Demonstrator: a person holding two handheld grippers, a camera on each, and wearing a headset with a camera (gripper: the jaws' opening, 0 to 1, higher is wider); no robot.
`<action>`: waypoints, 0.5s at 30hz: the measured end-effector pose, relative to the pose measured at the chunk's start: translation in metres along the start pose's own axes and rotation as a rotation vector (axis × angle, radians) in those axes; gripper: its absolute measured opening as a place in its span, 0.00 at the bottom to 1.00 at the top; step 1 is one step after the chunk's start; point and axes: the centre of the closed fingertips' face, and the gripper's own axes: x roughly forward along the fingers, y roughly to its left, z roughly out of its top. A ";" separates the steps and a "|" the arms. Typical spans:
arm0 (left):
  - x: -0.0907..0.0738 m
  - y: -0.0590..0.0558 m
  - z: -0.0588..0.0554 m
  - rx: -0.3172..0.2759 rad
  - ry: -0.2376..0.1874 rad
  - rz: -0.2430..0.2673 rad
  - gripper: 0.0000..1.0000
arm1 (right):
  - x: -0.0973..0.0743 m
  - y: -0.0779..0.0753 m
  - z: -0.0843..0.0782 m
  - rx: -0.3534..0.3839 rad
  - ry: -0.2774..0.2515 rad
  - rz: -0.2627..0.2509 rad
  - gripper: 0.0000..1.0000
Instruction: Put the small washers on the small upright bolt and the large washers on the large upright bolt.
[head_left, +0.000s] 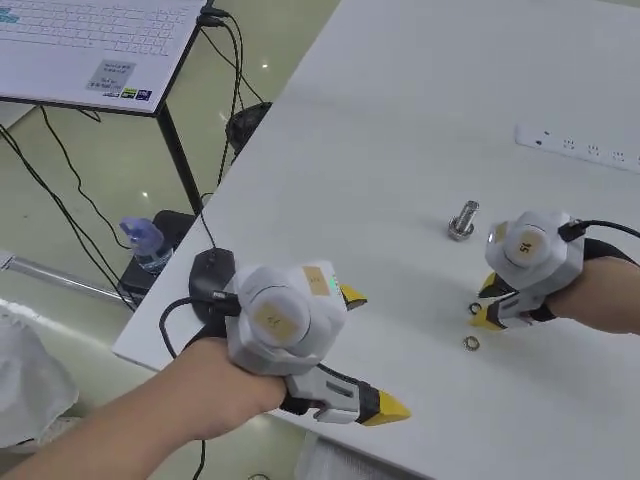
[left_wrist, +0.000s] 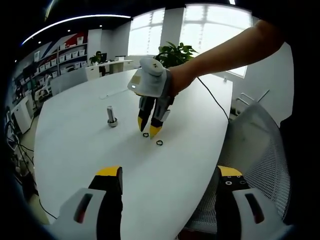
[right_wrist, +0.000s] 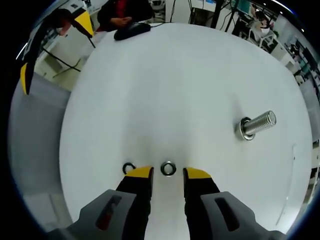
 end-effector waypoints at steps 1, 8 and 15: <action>0.000 0.000 0.000 -0.001 -0.002 0.001 0.75 | 0.000 0.000 0.000 0.000 -0.001 -0.001 0.26; 0.000 0.000 0.000 0.000 -0.002 -0.001 0.75 | -0.001 0.001 0.001 0.008 0.012 0.006 0.25; -0.001 -0.002 -0.001 -0.004 -0.005 0.001 0.74 | -0.001 0.002 0.000 -0.001 0.036 0.004 0.17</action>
